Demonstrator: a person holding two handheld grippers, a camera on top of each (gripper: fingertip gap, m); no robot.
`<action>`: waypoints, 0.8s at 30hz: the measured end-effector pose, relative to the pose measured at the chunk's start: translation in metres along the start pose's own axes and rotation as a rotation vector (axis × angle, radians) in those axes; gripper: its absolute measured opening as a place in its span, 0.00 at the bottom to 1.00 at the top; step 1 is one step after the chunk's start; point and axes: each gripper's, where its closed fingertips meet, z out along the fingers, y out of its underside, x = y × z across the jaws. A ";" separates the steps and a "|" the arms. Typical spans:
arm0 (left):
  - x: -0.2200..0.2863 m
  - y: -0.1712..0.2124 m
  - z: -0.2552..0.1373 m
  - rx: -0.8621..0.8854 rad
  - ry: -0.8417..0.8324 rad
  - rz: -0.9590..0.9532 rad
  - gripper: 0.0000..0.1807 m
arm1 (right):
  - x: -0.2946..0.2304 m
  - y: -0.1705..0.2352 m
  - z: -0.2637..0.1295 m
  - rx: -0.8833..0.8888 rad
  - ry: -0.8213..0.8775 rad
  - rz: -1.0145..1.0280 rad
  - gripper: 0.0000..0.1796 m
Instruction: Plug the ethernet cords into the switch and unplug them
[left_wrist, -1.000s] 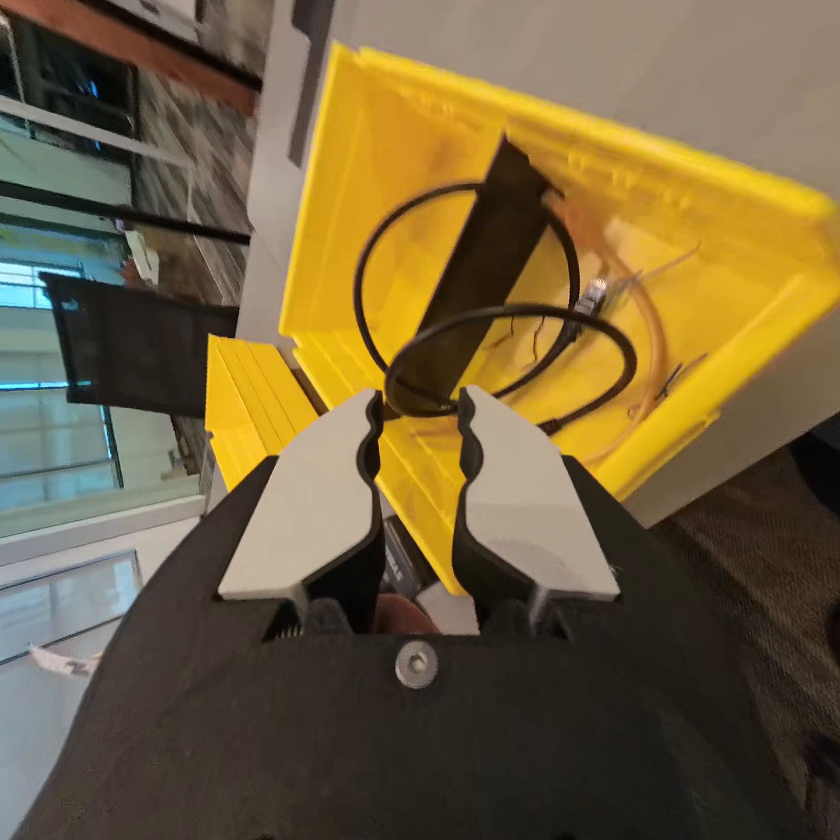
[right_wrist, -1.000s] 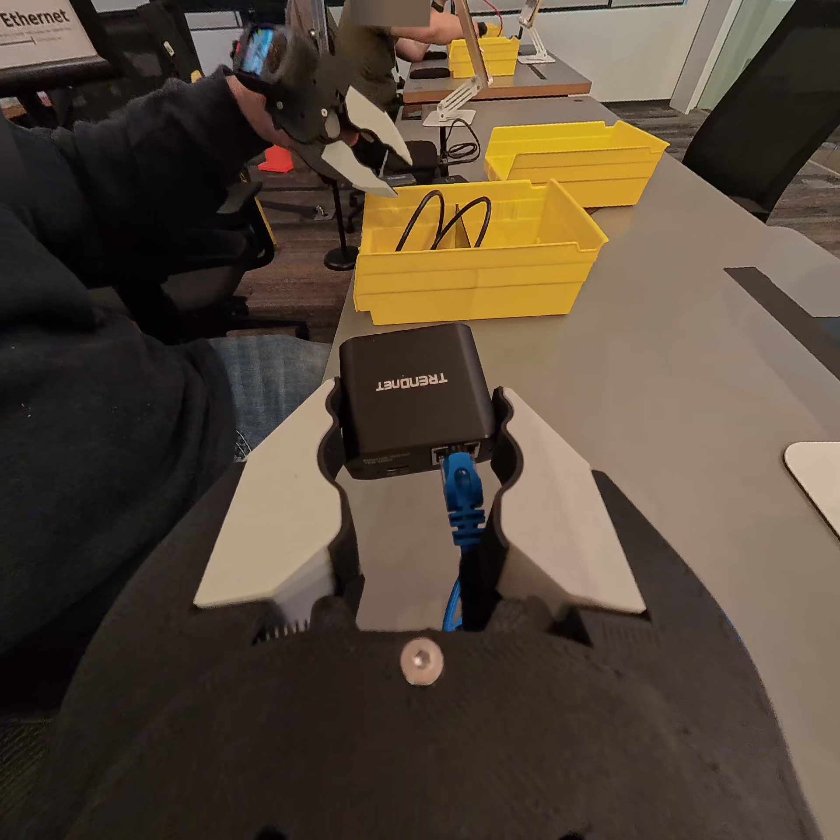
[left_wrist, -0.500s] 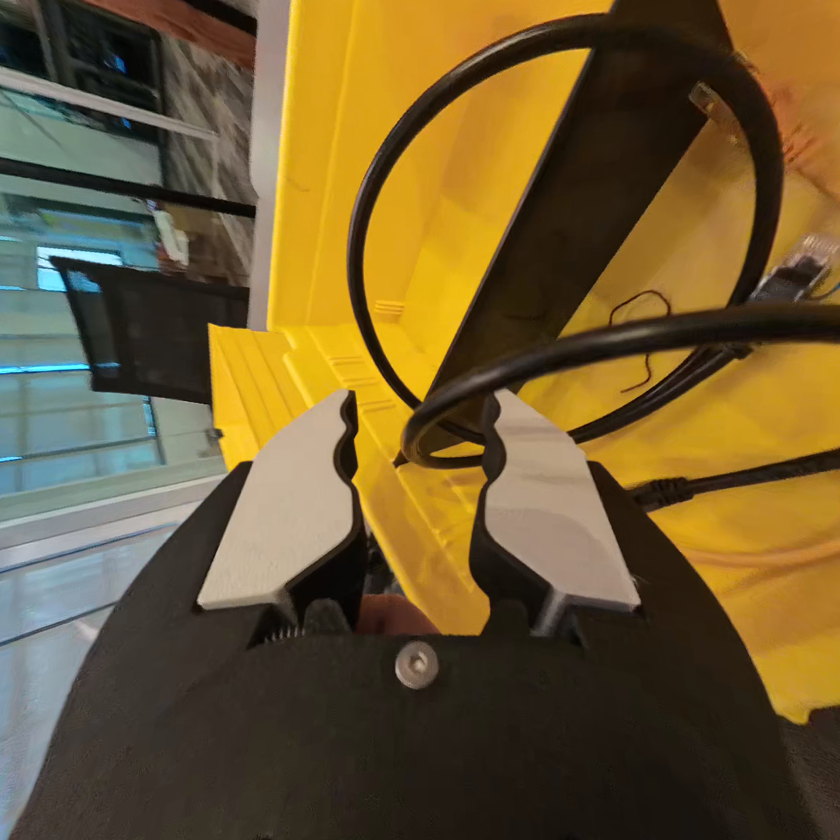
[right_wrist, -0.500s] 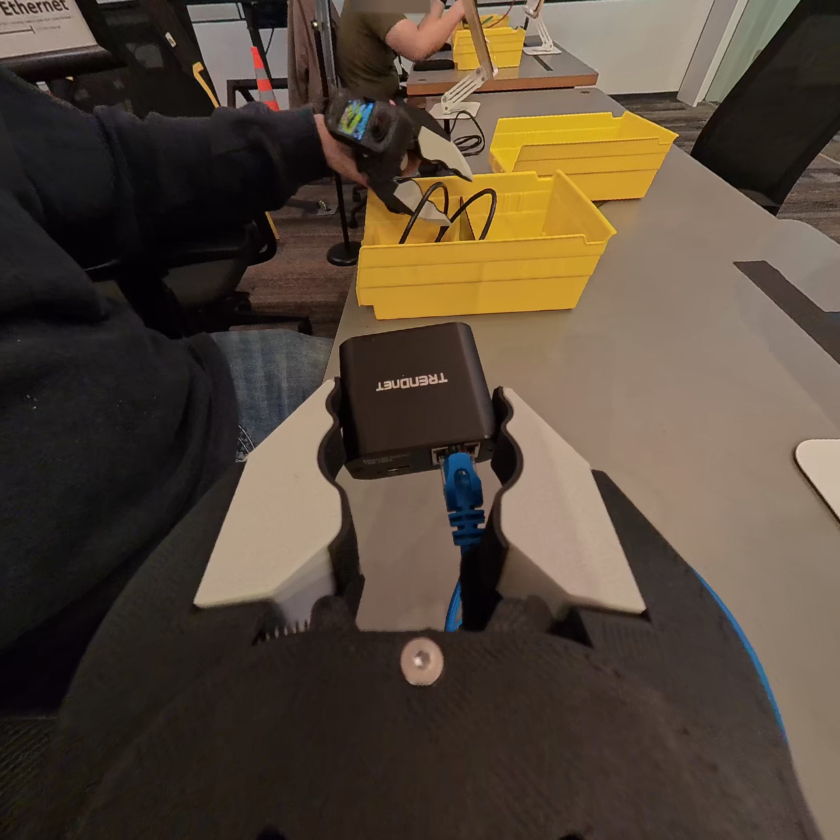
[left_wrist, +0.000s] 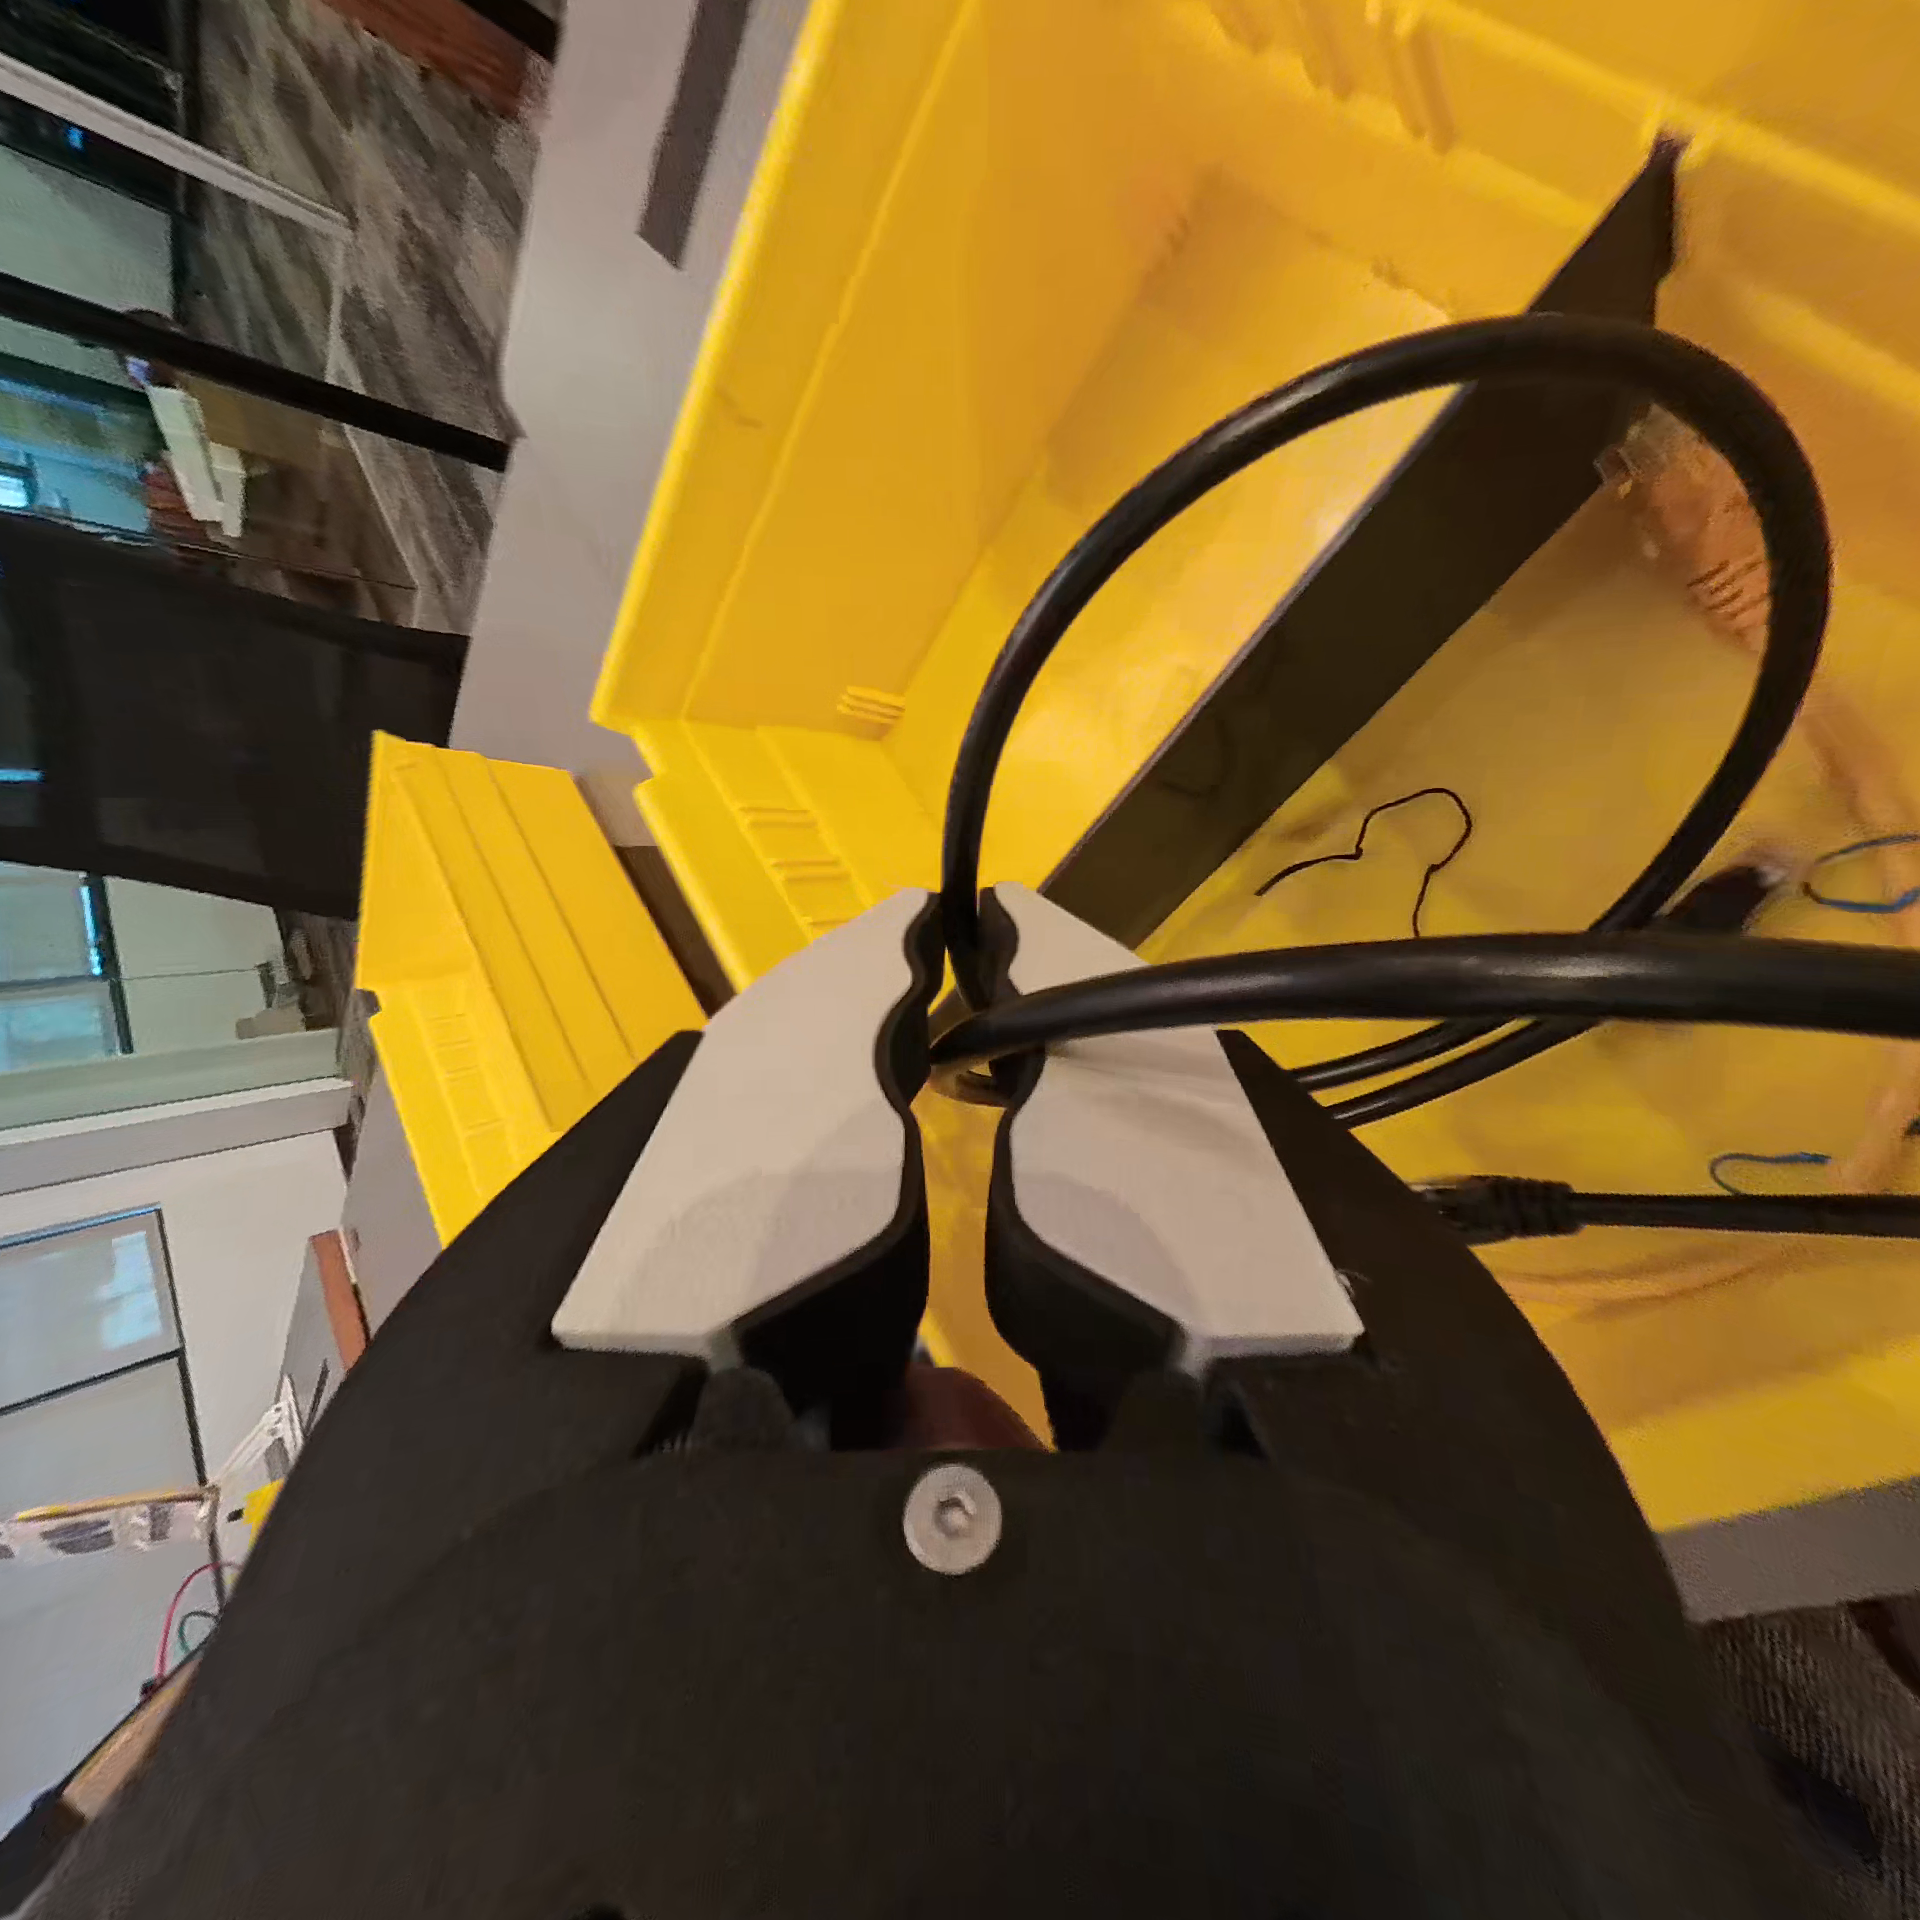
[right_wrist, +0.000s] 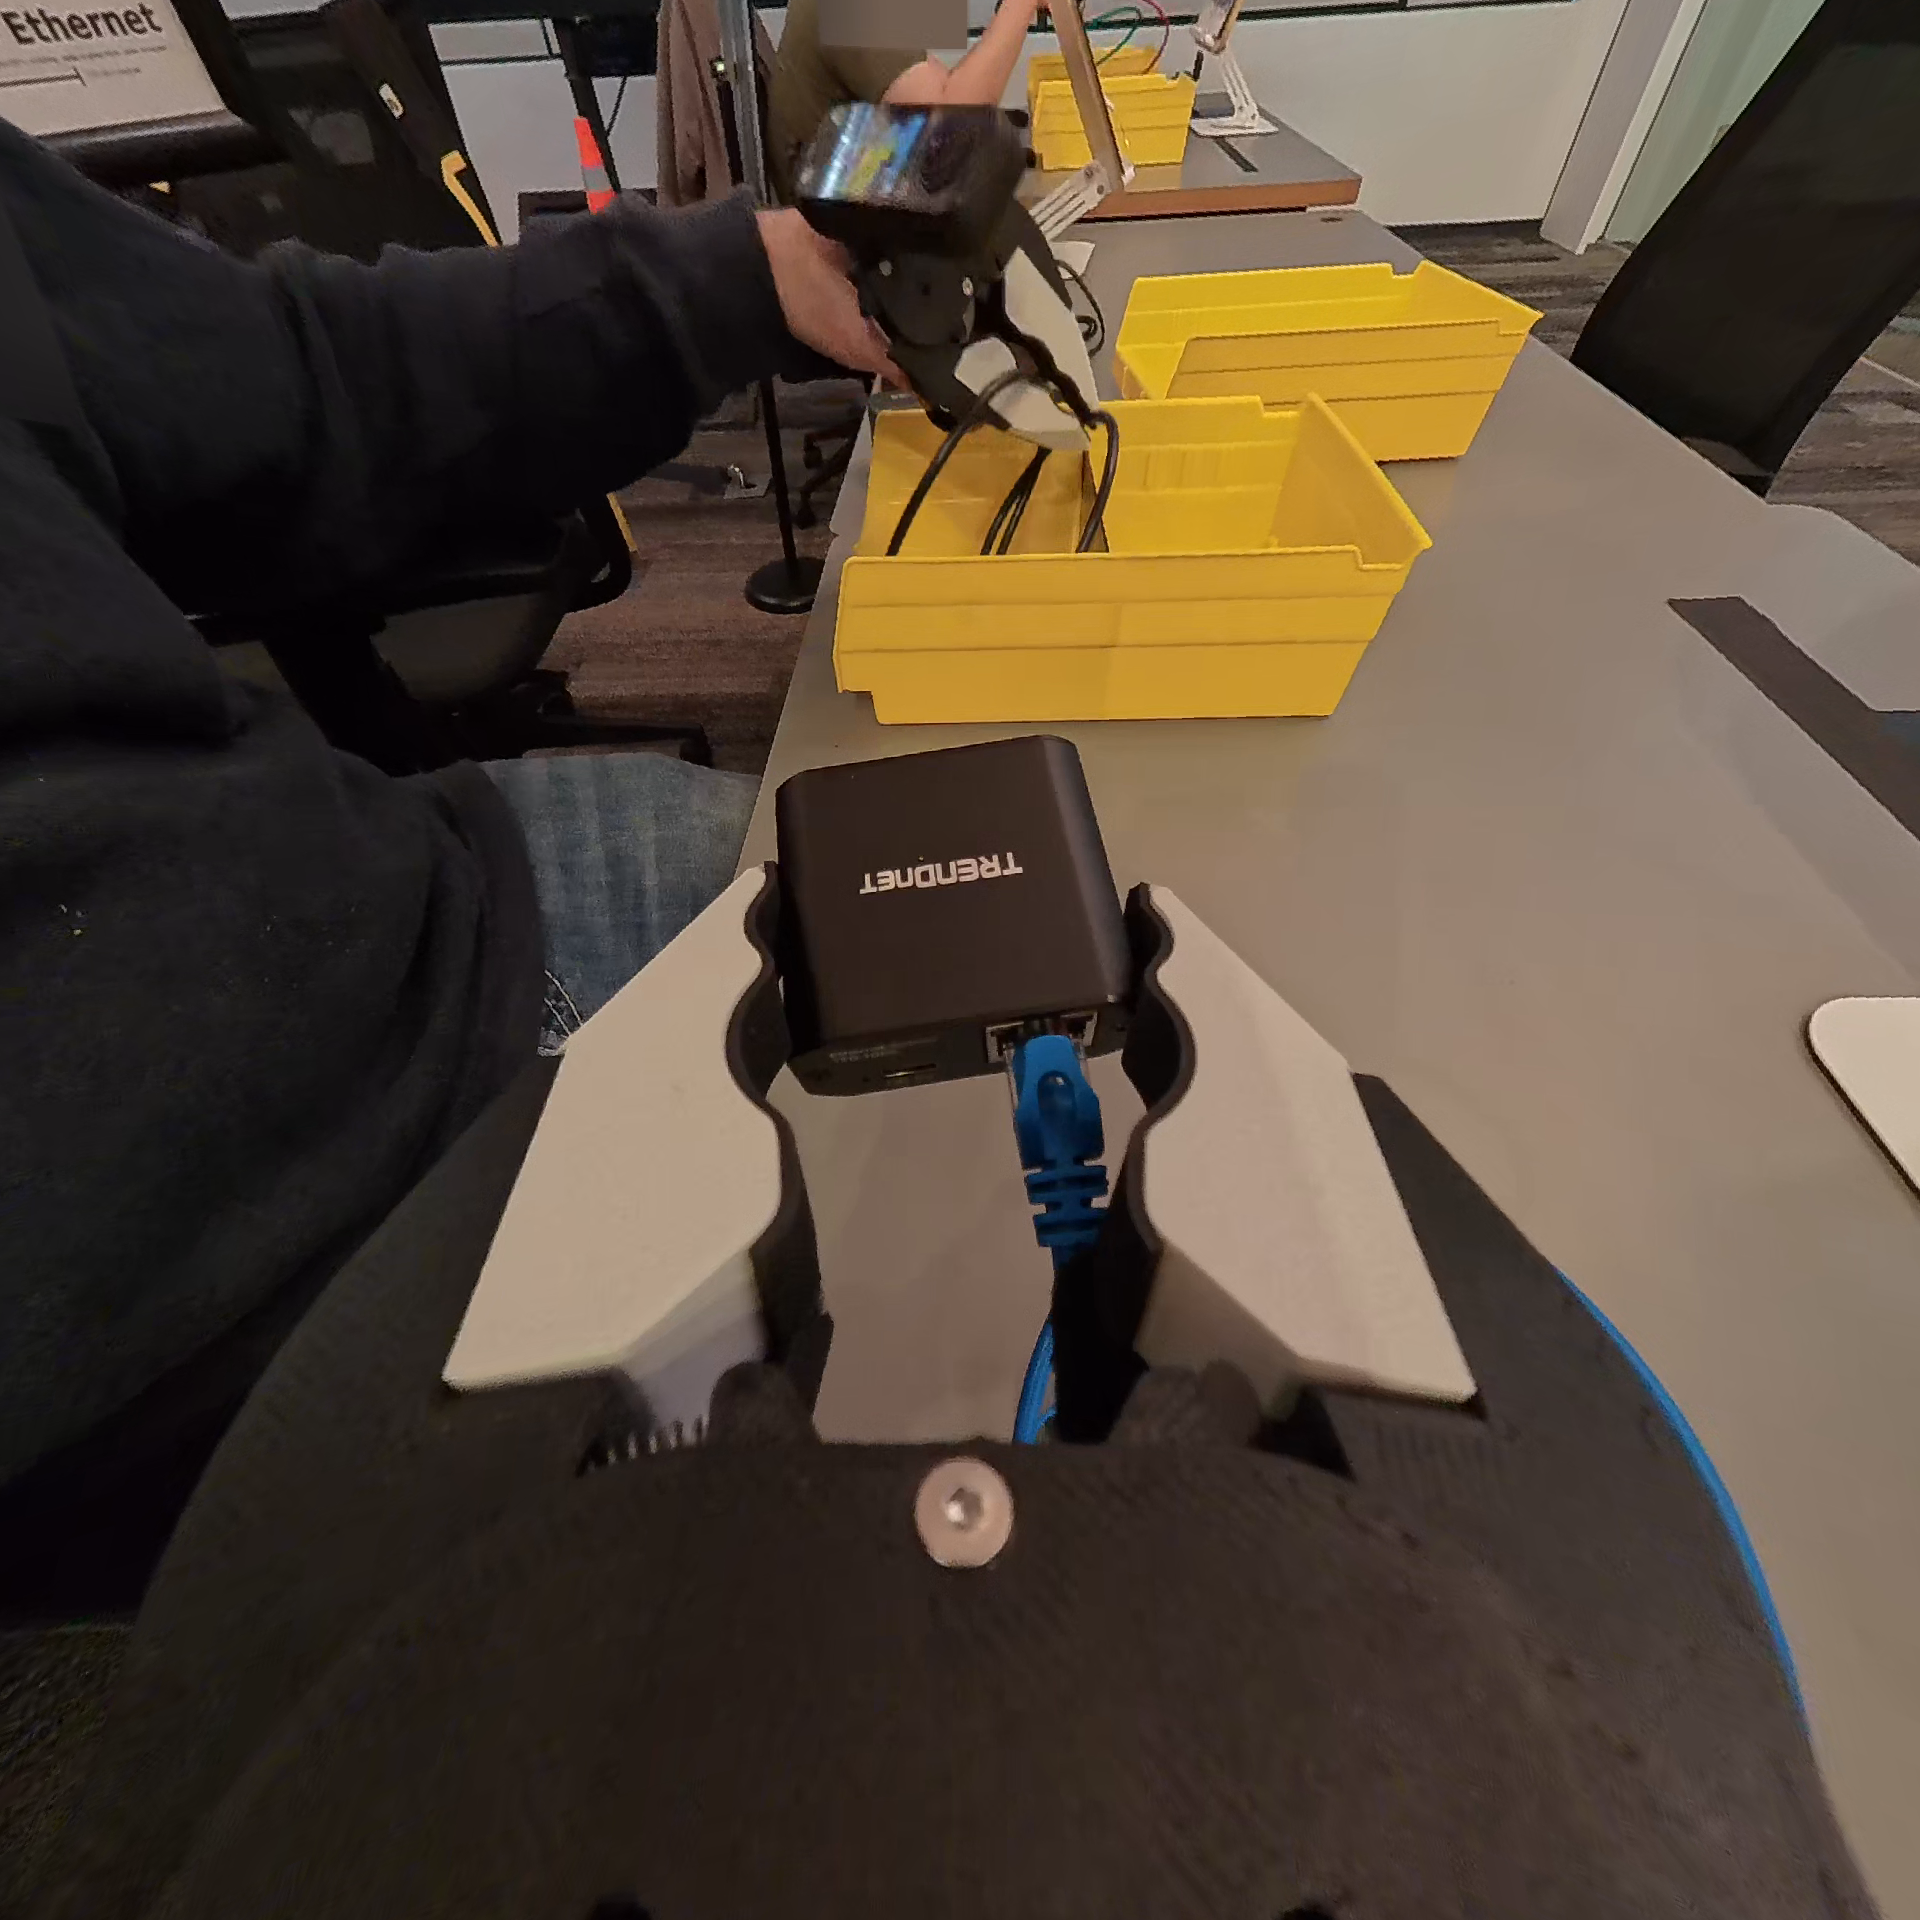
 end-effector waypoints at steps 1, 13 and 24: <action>-0.004 -0.002 -0.007 0.005 -0.014 -0.010 0.03 | 0.000 0.000 0.000 0.001 0.000 0.001 0.35; -0.068 -0.031 -0.097 0.115 -0.254 -0.164 0.03 | -0.002 -0.003 -0.002 0.019 0.009 -0.009 0.35; 0.011 -0.210 -0.090 0.293 -0.011 -0.144 0.03 | -0.009 -0.009 -0.013 0.041 0.025 -0.024 0.35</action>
